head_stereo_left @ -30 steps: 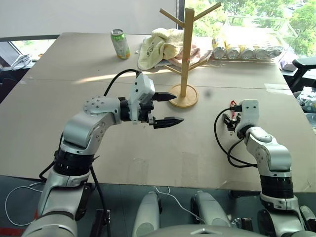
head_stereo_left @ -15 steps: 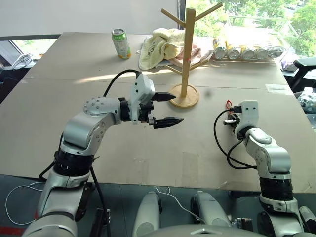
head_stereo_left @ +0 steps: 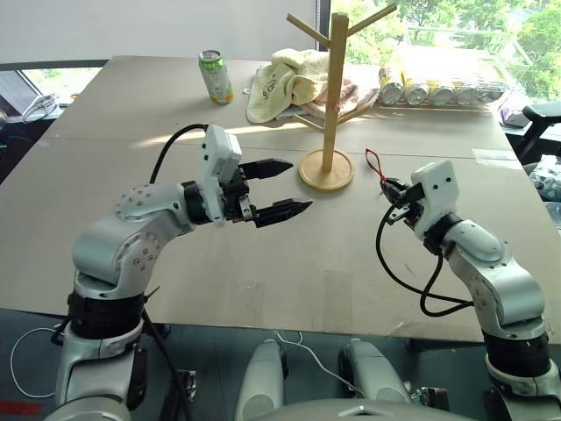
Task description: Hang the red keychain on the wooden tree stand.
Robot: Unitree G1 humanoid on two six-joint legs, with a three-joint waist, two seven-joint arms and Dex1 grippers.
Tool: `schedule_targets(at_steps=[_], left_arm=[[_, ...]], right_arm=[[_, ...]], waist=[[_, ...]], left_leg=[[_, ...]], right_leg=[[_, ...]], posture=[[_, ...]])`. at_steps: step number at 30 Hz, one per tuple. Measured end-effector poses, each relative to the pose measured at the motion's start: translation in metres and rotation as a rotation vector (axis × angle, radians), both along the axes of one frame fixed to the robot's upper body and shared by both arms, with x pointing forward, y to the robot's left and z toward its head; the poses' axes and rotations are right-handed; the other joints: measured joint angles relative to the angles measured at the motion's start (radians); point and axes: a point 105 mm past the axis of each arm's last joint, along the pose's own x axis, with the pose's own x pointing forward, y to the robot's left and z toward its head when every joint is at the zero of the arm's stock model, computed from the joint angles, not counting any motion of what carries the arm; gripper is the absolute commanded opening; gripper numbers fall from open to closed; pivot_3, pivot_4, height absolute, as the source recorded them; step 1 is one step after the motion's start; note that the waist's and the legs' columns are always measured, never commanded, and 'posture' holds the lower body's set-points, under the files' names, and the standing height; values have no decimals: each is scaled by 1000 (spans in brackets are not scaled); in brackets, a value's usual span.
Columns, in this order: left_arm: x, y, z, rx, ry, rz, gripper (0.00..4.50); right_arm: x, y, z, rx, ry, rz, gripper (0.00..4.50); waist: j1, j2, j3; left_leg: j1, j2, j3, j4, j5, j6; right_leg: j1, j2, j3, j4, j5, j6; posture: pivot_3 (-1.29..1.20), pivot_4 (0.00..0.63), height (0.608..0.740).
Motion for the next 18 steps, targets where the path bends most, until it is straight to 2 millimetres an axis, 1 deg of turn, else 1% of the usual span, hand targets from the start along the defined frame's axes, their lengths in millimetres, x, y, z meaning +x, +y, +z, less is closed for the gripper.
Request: schedule_targets(at_steps=[2,3,6,11,15,18], left_arm=[[-5,10,20,-103,3,48,4500],[-7,12,24,-123,0,61,4500],[-7,15,29,-160,12,96,4500],[-6,23,38,-233,4,177,4500],[-5,25,40,-248,1,199,4500],[-5,25,41,-253,-4,203,4500]], right_arm=[[-6,8,16,6,-94,54,56],[-8,10,20,8,-120,65,56],[-9,12,27,11,-171,80,56],[-7,17,44,-5,-330,105,56],[0,21,51,-5,-388,116,56],[6,25,51,-17,-407,127,56]], waist=[[0,-2,1],[0,-2,1],[0,-2,1],[0,-2,1],[0,-2,1],[0,-2,1]], left_leg=[[0,0,0,0,0,0],[0,0,0,0,0,0],[0,0,0,0,0,0],[1,0,0,0,0,0],[1,0,0,0,0,0],[1,0,0,0,0,0]], right_leg=[[0,0,0,0,0,0],[0,0,0,0,0,0],[0,0,0,0,0,0],[0,0,0,0,0,-1],[0,0,0,0,2,-3],[0,0,0,0,2,-3]], posture=[[0,150,732],[0,150,732],[0,150,732],[0,150,732],[0,150,732],[0,150,732]])
